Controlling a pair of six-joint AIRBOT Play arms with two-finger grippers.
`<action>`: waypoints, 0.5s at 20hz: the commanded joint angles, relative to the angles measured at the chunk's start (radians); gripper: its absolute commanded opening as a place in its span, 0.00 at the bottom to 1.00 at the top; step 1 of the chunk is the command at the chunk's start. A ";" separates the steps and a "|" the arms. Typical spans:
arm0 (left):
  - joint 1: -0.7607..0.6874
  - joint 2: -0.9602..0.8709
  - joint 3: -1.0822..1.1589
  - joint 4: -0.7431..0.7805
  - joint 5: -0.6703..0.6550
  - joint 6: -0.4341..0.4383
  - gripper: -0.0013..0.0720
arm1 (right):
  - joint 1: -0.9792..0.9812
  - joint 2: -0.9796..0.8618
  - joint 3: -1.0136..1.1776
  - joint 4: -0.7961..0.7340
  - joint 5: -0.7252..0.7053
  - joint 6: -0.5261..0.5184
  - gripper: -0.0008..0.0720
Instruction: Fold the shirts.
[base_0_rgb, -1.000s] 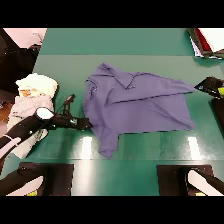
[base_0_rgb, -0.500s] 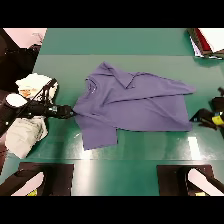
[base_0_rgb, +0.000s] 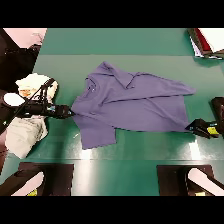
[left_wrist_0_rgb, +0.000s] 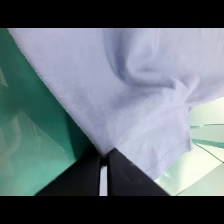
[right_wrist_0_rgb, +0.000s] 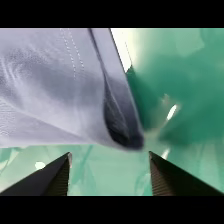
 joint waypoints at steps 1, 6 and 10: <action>0.001 0.001 0.001 0.001 -0.002 0.000 0.06 | 0.047 -0.062 -0.008 0.024 -0.019 -0.029 0.58; 0.001 0.001 0.001 0.001 -0.002 0.000 0.06 | 0.081 -0.011 -0.008 0.023 -0.124 -0.028 0.31; 0.001 0.001 0.001 0.001 -0.003 0.001 0.06 | 0.079 0.050 -0.008 0.021 -0.112 -0.028 0.14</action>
